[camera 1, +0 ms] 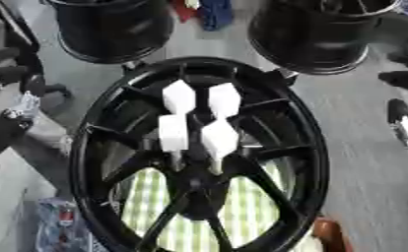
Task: Pull the pin out of the wheel hub.
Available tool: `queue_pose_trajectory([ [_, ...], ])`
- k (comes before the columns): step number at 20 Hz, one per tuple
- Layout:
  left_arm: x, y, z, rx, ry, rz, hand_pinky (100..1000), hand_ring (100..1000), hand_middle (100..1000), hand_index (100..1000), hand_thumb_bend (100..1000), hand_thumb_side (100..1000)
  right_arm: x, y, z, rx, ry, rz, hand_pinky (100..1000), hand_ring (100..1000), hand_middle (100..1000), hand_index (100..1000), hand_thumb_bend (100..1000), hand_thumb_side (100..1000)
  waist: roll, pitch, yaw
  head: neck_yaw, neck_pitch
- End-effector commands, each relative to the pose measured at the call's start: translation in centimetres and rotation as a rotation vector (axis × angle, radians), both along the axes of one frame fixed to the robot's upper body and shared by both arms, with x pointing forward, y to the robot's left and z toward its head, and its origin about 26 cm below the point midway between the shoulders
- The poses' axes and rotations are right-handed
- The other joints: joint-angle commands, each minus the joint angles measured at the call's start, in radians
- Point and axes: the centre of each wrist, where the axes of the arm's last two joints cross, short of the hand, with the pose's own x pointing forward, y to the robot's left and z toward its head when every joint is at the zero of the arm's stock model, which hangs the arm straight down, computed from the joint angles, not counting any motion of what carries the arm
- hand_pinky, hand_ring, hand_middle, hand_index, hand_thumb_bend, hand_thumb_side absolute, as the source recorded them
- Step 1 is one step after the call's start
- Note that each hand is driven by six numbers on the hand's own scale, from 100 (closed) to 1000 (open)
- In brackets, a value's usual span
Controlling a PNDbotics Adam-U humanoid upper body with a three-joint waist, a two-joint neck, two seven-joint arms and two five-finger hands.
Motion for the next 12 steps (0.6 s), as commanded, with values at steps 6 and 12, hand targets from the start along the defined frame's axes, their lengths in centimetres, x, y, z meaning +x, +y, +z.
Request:
queue_pose_trajectory([
  [6, 0.02, 0.42, 0.87, 0.016, -0.026, 0.007, 807, 754, 815, 877, 386, 593, -0.04, -0.28, 0.91, -0.021, -0.023, 0.008, 898, 855, 937, 1000, 100, 351, 0.0, -0.013, 0.001, -0.002, 0.005],
  [12, 0.04, 0.33, 0.81, 0.016, -0.023, 0.003, 807, 750, 811, 877, 385, 594, 0.05, -0.32, 1.22, -0.041, -0.026, 0.018, 897, 854, 936, 1000, 100, 347, -0.001, -0.013, 0.002, -0.001, 0.005],
])
